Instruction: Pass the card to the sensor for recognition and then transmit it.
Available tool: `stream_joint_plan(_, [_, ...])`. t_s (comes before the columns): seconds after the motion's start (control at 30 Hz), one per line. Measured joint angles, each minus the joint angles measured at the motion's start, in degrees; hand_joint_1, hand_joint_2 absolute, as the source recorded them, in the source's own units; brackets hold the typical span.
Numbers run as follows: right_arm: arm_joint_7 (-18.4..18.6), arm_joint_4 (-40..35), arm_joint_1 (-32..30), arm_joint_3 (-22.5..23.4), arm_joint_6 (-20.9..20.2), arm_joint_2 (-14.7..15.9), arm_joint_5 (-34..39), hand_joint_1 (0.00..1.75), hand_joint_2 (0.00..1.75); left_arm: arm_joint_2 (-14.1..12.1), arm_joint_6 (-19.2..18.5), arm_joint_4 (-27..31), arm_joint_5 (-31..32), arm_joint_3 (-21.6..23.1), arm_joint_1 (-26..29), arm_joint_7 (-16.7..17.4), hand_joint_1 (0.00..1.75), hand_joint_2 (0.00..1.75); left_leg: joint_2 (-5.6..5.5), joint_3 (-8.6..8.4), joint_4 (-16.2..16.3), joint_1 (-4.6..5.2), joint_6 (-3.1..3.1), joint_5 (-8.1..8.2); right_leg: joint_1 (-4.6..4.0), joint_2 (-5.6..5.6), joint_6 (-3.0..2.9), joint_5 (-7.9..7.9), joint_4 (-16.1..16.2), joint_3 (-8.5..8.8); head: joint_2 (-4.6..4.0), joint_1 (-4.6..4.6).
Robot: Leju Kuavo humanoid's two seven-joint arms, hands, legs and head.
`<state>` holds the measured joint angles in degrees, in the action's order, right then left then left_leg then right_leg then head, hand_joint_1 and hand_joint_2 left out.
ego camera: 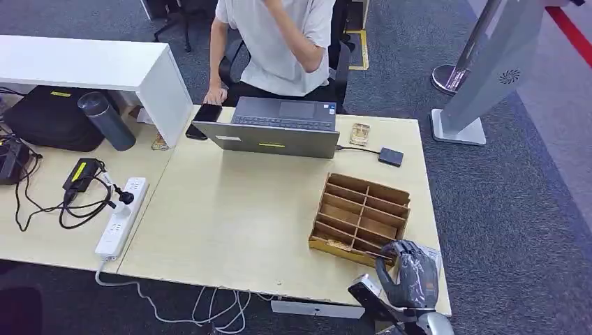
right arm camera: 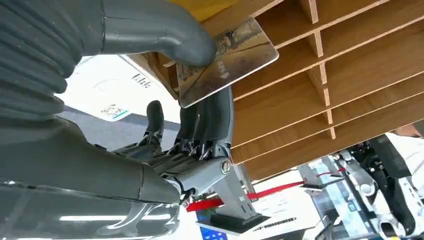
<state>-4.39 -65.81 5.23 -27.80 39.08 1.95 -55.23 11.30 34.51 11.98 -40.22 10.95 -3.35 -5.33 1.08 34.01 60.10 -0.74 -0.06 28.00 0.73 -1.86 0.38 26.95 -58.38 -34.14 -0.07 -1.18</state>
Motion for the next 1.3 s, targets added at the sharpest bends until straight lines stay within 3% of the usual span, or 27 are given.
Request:
stream_joint_plan(0.1, [-0.2,0.0,-0.1,0.0,0.0,0.0,0.0,1.03,1.75,0.0,0.0,0.0,-0.1,0.0,0.0,-0.1,0.00,1.75,0.00,0.00,0.0,0.00,0.00,0.00,0.00,0.00,0.00,0.00,0.0,0.00,0.00,0.00])
stream_joint_plan(0.13, [-0.2,0.0,-0.1,0.0,0.0,0.0,0.0,0.00,1.75,0.0,0.0,0.0,-0.1,0.0,0.0,-0.1,0.00,1.75,0.00,0.00,0.0,0.00,0.00,0.00,0.00,0.00,0.00,0.00,0.0,0.00,0.00,0.00])
stream_joint_plan(0.27, [-0.3,0.1,-0.3,0.0,0.0,0.0,0.0,0.00,1.75,0.0,0.0,0.0,-0.2,0.0,0.0,-0.2,0.00,1.75,0.00,0.00,0.0,0.00,0.00,0.00,0.00,0.00,0.00,0.00,0.0,0.00,0.00,0.00])
stream_joint_plan(0.3, [-0.3,0.1,-0.4,0.0,0.0,0.0,0.0,1.75,1.75,0.0,0.0,0.0,-0.3,0.0,0.0,-0.4,0.00,1.75,0.00,0.00,0.0,0.00,0.00,0.00,0.00,0.00,0.00,0.00,0.0,0.00,0.00,0.00])
stream_joint_plan(0.7, [-2.8,0.0,-0.8,0.0,0.1,0.0,1.7,1.75,1.75,-0.1,0.0,0.0,-1.2,0.0,0.0,-0.7,0.00,1.75,0.00,0.00,0.0,0.00,0.00,0.00,0.00,0.00,0.00,0.00,0.0,0.00,0.00,0.00])
stream_joint_plan(1.3, [-1.6,-1.1,-1.1,0.0,-0.8,0.2,1.3,1.75,1.75,-0.1,0.0,0.0,-1.2,0.0,0.1,-1.9,0.00,1.75,0.00,0.02,0.0,0.00,0.00,0.00,0.00,0.00,0.00,0.00,0.0,0.00,0.00,0.00])
